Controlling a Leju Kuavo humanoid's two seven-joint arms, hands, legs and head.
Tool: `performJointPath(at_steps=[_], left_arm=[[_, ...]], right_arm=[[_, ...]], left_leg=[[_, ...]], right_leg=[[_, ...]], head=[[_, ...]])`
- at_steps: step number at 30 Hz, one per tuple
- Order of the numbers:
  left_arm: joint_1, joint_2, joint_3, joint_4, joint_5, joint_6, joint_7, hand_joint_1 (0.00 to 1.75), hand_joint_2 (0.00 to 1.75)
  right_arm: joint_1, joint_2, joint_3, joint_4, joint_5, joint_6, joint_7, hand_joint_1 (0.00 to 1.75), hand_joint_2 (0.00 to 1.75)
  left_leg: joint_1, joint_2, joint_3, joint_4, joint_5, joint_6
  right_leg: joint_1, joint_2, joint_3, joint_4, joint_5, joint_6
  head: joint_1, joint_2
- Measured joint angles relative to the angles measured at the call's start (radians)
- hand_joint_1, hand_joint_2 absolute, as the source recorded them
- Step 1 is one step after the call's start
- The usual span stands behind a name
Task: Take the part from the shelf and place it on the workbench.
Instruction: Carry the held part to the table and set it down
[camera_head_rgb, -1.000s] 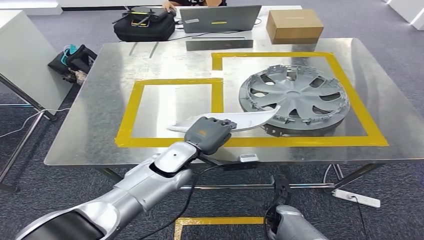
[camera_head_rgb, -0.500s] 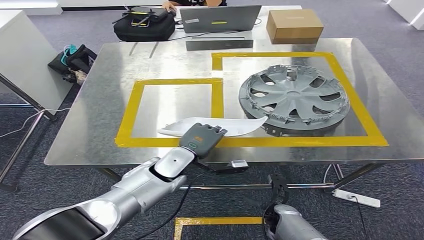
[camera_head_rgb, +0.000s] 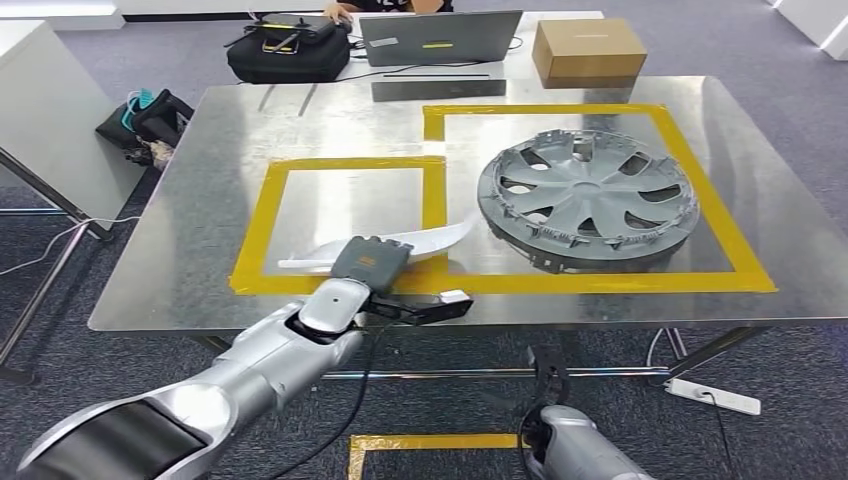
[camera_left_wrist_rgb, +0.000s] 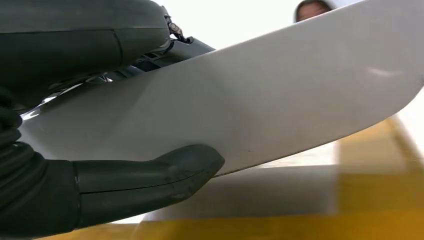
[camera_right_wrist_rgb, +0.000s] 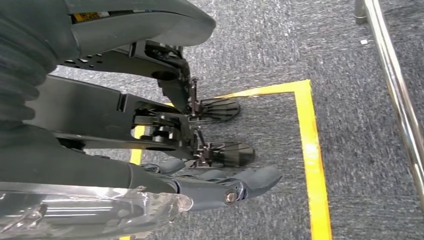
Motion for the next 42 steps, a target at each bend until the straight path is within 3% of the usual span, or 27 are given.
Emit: performJointPath(at_steps=[18,22,31,35,39,42], left_arm=[[-0.034,0.013,0.142,0.039,0.009,0.027,-0.008,1.75,1.75],[-0.035,0.017,0.159,0.042,0.023,0.021,-0.014,0.00,1.75],[-0.035,0.028,0.191,0.042,0.024,0.020,-0.008,0.00,1.75],[-0.035,0.033,0.191,0.042,0.008,0.034,0.005,0.00,0.00],[-0.034,0.038,0.195,0.042,0.023,0.086,-0.016,0.00,0.00],[-0.030,0.035,0.248,0.041,0.181,0.146,-0.137,0.00,0.00]], right_arm=[[-0.001,0.010,0.032,0.002,-0.025,-0.004,0.009,0.00,1.75],[-0.001,0.010,0.036,0.002,-0.028,-0.002,0.010,0.00,0.00],[0.000,0.010,0.042,0.002,-0.034,0.002,0.011,0.00,0.00],[0.000,0.010,0.045,0.002,-0.039,0.001,0.012,0.00,0.00],[0.000,0.010,0.049,0.002,-0.045,-0.003,0.011,0.00,0.00],[0.001,0.010,0.051,0.002,-0.054,-0.008,0.010,0.00,0.00]], left_leg=[[0.000,-0.001,0.000,0.000,0.000,0.000],[0.000,-0.001,0.000,0.000,0.000,0.000],[0.000,-0.001,0.000,0.000,0.000,0.000],[0.000,-0.001,0.000,0.000,0.000,0.000],[0.000,-0.001,0.000,0.000,0.000,0.000],[0.000,-0.001,0.000,0.000,0.000,0.000]], right_leg=[[0.000,-0.001,0.000,0.000,0.000,0.000],[0.000,-0.001,0.000,0.000,0.000,0.000],[0.000,-0.001,0.000,0.000,0.000,0.000],[0.000,-0.001,0.000,0.000,0.000,0.000],[0.000,-0.001,0.000,0.000,0.000,0.000],[0.000,-0.001,0.000,0.000,0.000,0.000]], head=[[0.000,0.000],[0.000,0.000],[0.000,0.000],[0.000,0.000],[0.000,0.000],[0.000,0.000]])
